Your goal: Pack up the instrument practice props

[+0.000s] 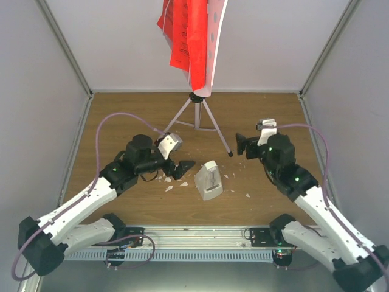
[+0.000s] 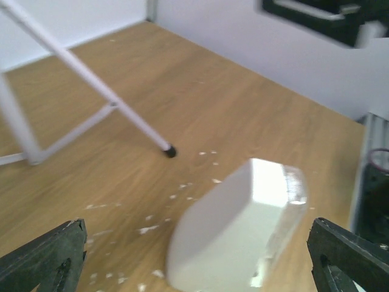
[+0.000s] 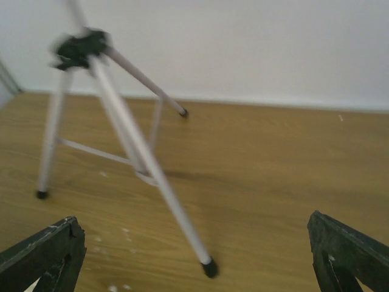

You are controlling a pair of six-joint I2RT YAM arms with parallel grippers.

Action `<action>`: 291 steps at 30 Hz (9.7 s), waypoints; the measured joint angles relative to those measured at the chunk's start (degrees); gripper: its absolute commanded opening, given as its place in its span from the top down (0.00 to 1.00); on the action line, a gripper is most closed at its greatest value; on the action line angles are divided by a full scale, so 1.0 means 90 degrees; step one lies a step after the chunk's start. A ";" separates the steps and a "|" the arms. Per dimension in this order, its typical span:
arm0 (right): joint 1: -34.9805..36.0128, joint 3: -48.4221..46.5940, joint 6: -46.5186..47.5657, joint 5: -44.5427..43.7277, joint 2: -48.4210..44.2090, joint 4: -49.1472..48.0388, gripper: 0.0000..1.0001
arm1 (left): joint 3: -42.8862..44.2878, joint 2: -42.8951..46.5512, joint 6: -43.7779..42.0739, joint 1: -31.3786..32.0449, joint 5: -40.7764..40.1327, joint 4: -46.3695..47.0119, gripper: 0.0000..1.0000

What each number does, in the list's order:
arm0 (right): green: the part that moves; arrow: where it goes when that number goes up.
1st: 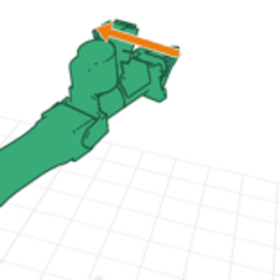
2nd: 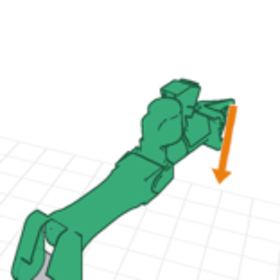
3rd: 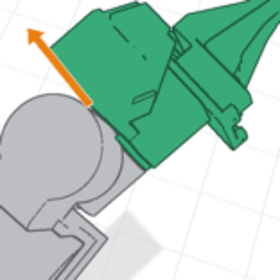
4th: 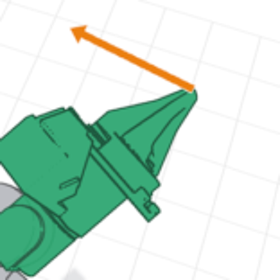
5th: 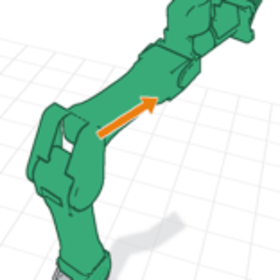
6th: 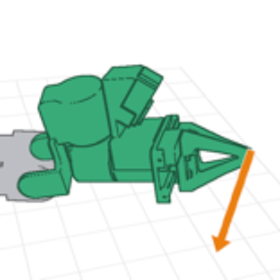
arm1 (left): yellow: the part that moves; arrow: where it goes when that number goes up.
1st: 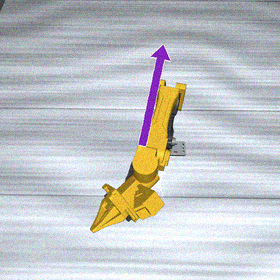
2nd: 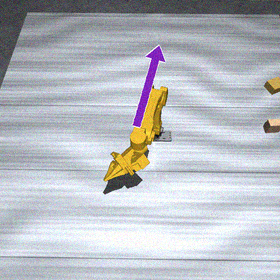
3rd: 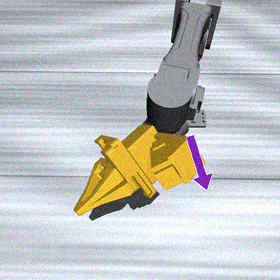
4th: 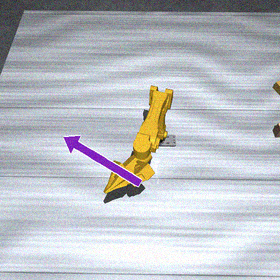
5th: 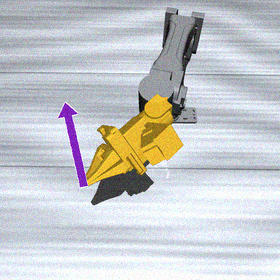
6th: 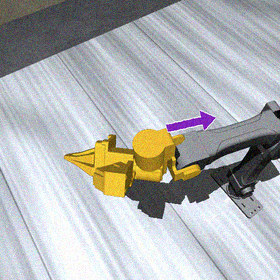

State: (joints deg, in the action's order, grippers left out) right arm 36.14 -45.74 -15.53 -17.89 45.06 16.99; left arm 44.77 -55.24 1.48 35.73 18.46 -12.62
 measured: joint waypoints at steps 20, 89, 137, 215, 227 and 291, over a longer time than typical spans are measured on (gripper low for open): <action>-0.4172 0.1158 -0.0554 0.3381 0.0083 0.0109 0.00 | 0.1549 -0.2618 -0.0478 0.1202 0.0984 -0.0216 0.01; -0.2142 0.2608 -0.1464 0.4311 0.0325 -0.1379 0.01 | 0.1681 -0.3150 0.3662 0.2603 -0.5355 -0.0491 0.05; 0.0471 0.2336 -0.1506 0.1525 0.3276 -0.3033 0.01 | 0.0537 -0.0211 -0.0287 -0.0306 -0.3262 0.0345 0.01; 0.2373 0.2293 -0.0750 -0.0457 0.5627 -0.5761 0.32 | 0.0486 -0.0182 -0.0452 -0.0335 -0.3366 0.0340 0.01; 0.2378 0.2426 -0.0665 -0.0457 0.5370 -0.5770 0.00 | 0.0486 -0.0182 -0.0452 -0.0342 -0.3366 0.0338 0.01; -0.0369 0.3249 -0.1933 0.0714 -0.0461 -0.0962 0.00 | 0.3546 -0.4167 0.3211 0.2174 -0.5229 -0.2596 0.34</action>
State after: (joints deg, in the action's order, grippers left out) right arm 32.82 -16.49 -32.93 -11.46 40.91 8.34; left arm 76.69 -92.75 30.37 55.29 -28.60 -35.99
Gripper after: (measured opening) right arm 0.995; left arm 0.697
